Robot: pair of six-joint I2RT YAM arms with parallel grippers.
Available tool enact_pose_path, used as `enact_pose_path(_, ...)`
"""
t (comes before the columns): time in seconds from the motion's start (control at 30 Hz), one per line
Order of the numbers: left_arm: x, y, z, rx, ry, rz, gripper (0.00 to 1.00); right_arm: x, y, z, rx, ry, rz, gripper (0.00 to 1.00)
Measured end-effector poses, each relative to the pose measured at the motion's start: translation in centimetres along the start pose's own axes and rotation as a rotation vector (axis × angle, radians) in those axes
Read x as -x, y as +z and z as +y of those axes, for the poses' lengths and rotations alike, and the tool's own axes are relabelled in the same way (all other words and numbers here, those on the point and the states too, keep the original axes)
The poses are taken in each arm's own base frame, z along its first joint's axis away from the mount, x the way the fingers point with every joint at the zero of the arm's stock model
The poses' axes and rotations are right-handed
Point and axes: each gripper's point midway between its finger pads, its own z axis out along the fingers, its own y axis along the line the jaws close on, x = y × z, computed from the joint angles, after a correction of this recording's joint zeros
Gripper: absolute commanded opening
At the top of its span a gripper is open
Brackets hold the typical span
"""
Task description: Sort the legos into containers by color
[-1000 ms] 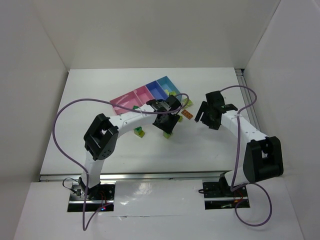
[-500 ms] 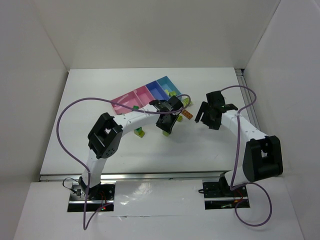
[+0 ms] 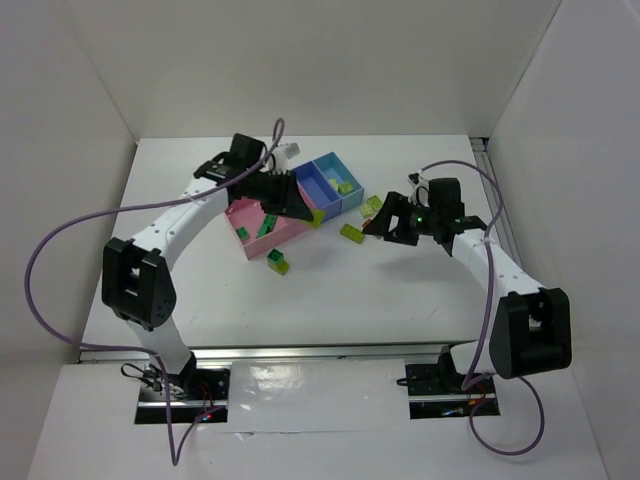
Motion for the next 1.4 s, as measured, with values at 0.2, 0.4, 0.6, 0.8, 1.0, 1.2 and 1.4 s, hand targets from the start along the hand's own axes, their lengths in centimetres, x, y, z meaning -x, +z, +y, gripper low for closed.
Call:
enact_pose_path(0.2,1.6,-3.6,-2.1,-0.301,0.025,-0.048,0.0,-1.2,-1.2,6.7,0.419,-0.116,0.109,0.87)
enact_pose_path(0.4,0.4,-4.6,-4.8,-0.501,0.044,-0.005,0.0,-1.9,-1.4,11.0,0.609,-0.214,0.197,0.88)
enact_pose_path(0.6,0.0,-4.8,-5.2,-0.565,0.051,0.0,0.0,-1.2,-1.3,14.3,0.718,-0.285,0.194,0.88)
enact_pose_path(0.8,-0.2,-4.8,-5.4,-0.592,0.055,0.003,0.0,-1.0,-0.7,16.6,0.768,-0.319,0.216,0.86)
enact_pose_path(1.0,-0.3,-4.7,-5.7,-0.607,0.056,0.007,0.0,-0.9,-0.1,17.5,0.786,-0.319,0.219,0.61)
enact_pose_path(1.2,-0.8,-4.5,-5.6,-0.616,0.047,0.015,0.0,-0.9,-0.1,18.0,0.803,-0.318,0.22,0.37)
enact_pose_path(1.4,-0.6,-4.5,-5.1,-0.61,0.043,0.007,0.0,-0.9,0.0,17.8,0.791,-0.313,0.22,0.23)
